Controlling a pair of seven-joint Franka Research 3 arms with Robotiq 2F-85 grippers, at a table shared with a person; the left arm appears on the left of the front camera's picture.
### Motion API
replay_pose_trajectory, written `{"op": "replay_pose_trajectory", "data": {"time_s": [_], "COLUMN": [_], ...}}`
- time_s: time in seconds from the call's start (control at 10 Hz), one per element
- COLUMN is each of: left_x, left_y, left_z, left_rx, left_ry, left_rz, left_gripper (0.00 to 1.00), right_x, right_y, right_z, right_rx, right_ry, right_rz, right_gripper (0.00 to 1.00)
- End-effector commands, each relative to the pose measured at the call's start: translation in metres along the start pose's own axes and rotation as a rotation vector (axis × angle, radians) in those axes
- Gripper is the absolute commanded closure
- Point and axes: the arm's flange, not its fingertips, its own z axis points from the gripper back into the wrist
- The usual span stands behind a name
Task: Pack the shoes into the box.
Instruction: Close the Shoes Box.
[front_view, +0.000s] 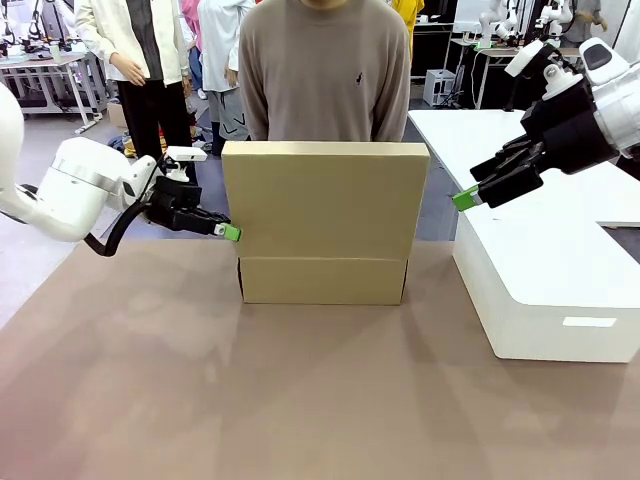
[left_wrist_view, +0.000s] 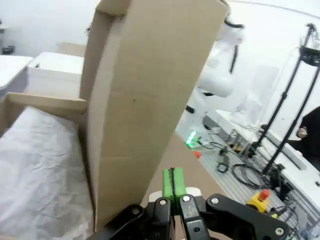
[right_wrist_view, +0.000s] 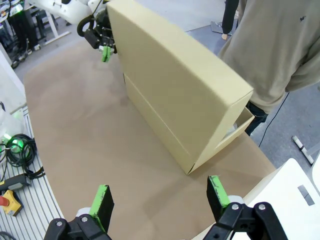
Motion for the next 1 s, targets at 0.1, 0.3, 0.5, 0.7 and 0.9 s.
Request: {"op": "replay_pose_trajectory", "data": {"time_s": [0.1, 0.3, 0.5, 0.7, 0.9], "left_x": [0.009, 0.016, 0.021, 0.025, 0.026], "left_y": [-0.016, -0.018, -0.019, -0.021, -0.014], "left_z": [-0.005, 0.004, 0.014, 0.029, 0.021], "left_rx": [0.306, 0.413, 0.489, 0.342, 0.476], "left_ry": [0.026, 0.017, 0.007, 0.227, 0.036], "left_rz": [-0.011, -0.005, -0.015, -0.136, -0.029], "left_gripper": [1.0, 1.0, 1.0, 1.0, 1.0], "right_x": [0.0, 0.0, 0.0, 0.0, 0.0], "right_y": [-0.002, -0.002, -0.002, -0.002, -0.002], "right_z": [-0.001, -0.001, -0.001, -0.001, -0.001], "right_rx": [0.014, 0.014, 0.014, 0.014, 0.014], "right_ry": [-0.015, -0.015, -0.015, -0.015, -0.015], "right_rz": [0.002, 0.002, 0.002, 0.002, 0.002], "right_gripper": [0.0, 0.0, 0.0, 0.0, 0.0]}}
